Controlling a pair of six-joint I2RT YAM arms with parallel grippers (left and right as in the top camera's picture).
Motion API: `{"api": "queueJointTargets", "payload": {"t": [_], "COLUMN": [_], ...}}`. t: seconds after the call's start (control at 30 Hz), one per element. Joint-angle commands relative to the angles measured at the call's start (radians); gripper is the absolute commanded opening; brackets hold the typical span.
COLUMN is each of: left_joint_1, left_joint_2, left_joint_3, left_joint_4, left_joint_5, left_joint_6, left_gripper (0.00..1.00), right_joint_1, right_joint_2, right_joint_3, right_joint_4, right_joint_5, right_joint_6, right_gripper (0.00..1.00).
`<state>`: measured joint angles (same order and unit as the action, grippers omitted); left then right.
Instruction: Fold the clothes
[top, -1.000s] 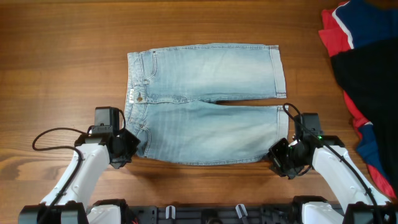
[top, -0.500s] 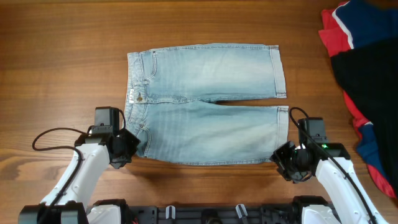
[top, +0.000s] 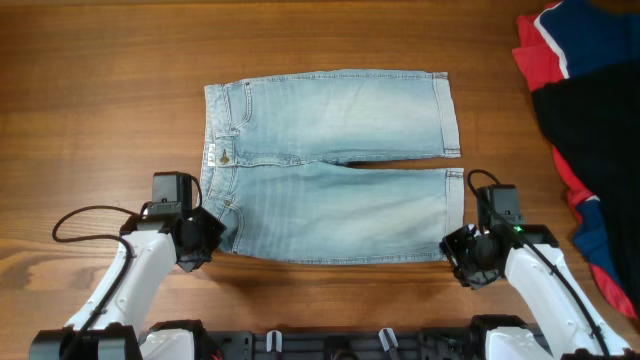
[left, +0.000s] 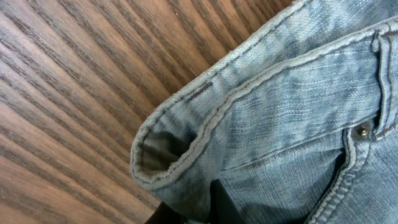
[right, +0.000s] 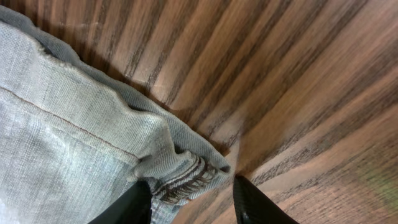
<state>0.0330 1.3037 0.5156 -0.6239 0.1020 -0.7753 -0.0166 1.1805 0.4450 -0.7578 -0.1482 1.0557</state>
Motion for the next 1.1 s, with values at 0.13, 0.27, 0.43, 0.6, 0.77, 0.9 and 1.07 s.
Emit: {"api": "queueJointTargets", "payload": {"t": [0.13,0.27,0.43,0.6,0.77,0.9,1.07], "left_joint_1": [0.005,0.005,0.005,0.005,0.005,0.005,0.005], "left_joint_2": [0.008,0.008,0.005,-0.030,-0.140,-0.238,-0.338], "left_joint_3": [-0.011,-0.011,-0.011,-0.010,0.017,0.093,0.200], "left_joint_4": [-0.016,-0.017,-0.034,-0.071,-0.160,-0.268,-0.452], "left_joint_5": [-0.013,-0.008,0.014,0.036,0.050,0.050,0.050], "left_joint_6": [0.008,0.008,0.009,0.013,0.039,0.092,0.117], "left_gripper": [0.09,0.09,0.04,0.04,0.04,0.04,0.04], "right_joint_1": [-0.001,-0.001,-0.001,-0.001,-0.001,-0.001,-0.001], "right_joint_2": [0.132,0.130,0.119,0.024,-0.098,-0.177,-0.262], "right_joint_3": [-0.014,-0.014,-0.007,0.068,0.162,0.220,0.346], "right_joint_4": [0.121,0.130,0.124,0.000,-0.177,-0.276,-0.401], "right_joint_5": [0.083,0.118,0.125,0.152,0.159,0.160,0.194], "right_joint_6": [0.017,0.017,-0.010,-0.064,-0.110,-0.139,-0.166], "right_gripper": [0.33,0.07,0.04,0.04,0.04,0.04,0.04]}}
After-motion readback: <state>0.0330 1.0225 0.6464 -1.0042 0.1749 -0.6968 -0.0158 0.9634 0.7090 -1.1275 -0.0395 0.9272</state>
